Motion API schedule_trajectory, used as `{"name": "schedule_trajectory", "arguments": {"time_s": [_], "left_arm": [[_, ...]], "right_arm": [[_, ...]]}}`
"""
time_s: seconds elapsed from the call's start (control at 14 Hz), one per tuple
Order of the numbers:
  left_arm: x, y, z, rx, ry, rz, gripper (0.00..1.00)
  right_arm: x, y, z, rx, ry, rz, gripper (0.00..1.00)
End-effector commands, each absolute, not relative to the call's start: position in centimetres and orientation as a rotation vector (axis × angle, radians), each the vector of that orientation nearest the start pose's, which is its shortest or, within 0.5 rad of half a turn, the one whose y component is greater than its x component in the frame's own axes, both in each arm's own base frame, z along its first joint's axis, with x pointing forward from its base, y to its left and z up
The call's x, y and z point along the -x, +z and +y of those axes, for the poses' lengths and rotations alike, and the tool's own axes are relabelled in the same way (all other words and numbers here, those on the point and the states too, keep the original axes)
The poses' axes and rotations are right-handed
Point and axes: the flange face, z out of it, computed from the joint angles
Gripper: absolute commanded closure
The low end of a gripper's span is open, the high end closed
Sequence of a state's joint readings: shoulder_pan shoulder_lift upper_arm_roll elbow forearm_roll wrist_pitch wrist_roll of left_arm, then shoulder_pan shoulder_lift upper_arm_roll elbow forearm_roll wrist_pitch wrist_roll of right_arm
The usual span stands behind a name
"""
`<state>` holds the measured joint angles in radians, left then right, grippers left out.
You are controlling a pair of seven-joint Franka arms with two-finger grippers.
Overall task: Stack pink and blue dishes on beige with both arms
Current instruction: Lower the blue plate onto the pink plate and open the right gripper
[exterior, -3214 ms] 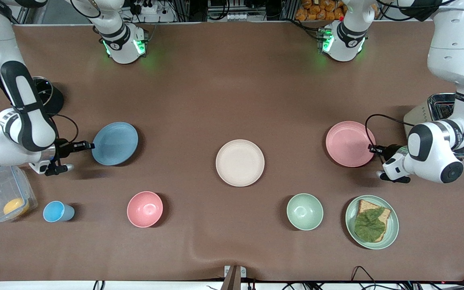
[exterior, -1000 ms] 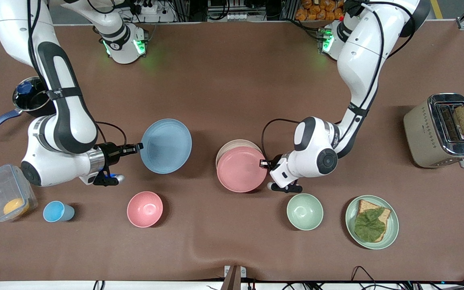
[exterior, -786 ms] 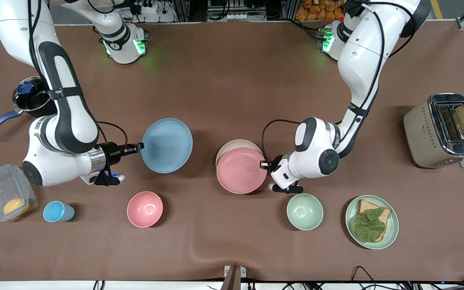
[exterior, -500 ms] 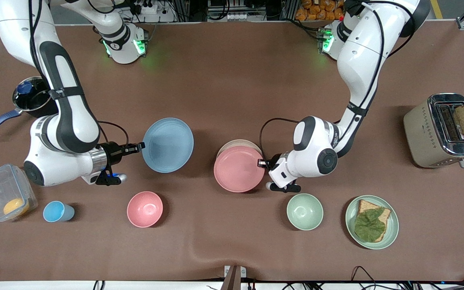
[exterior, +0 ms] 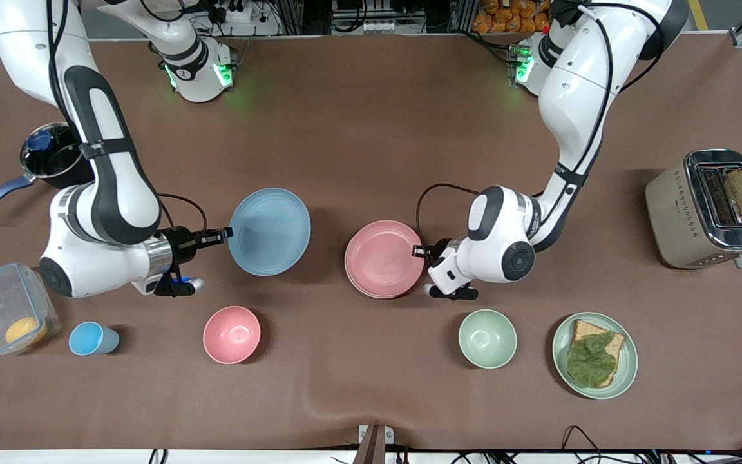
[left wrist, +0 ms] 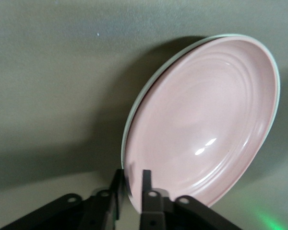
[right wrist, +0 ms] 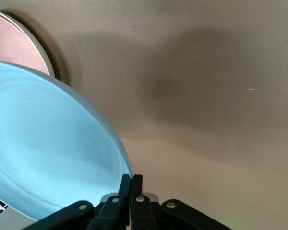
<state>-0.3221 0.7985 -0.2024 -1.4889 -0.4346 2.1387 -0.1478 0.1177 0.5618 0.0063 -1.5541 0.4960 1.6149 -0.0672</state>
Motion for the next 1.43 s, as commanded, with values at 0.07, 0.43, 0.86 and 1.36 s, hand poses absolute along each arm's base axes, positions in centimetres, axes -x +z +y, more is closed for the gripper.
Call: {"name": "schedule_trajectory", "arguments": {"time_s": [0.07, 0.43, 0.86, 1.36], "left_arm": [[-62.2, 25.6, -33.4, 3.546, 0.47, 0.1, 0.0], [-65.1, 32.0, -27.1, 3.353, 0.16, 0.252, 0.0], [-67.2, 41.5, -15.0, 3.158, -0.021, 0.356, 0.0], [-62.4, 54.1, -10.6, 3.143, -0.027, 0.268, 0.0]], "right_arm": [[-63.2, 30.8, 14.4, 2.562, 0.695, -0.004, 1.0], [-62.5, 28.5, 23.8, 2.582, 0.65, 0.064, 1.0], [-60.9, 23.1, 33.9, 2.594, 0.475, 0.103, 1.0], [-60.5, 20.3, 37.4, 2.624, 0.426, 0.137, 0.82]]}}
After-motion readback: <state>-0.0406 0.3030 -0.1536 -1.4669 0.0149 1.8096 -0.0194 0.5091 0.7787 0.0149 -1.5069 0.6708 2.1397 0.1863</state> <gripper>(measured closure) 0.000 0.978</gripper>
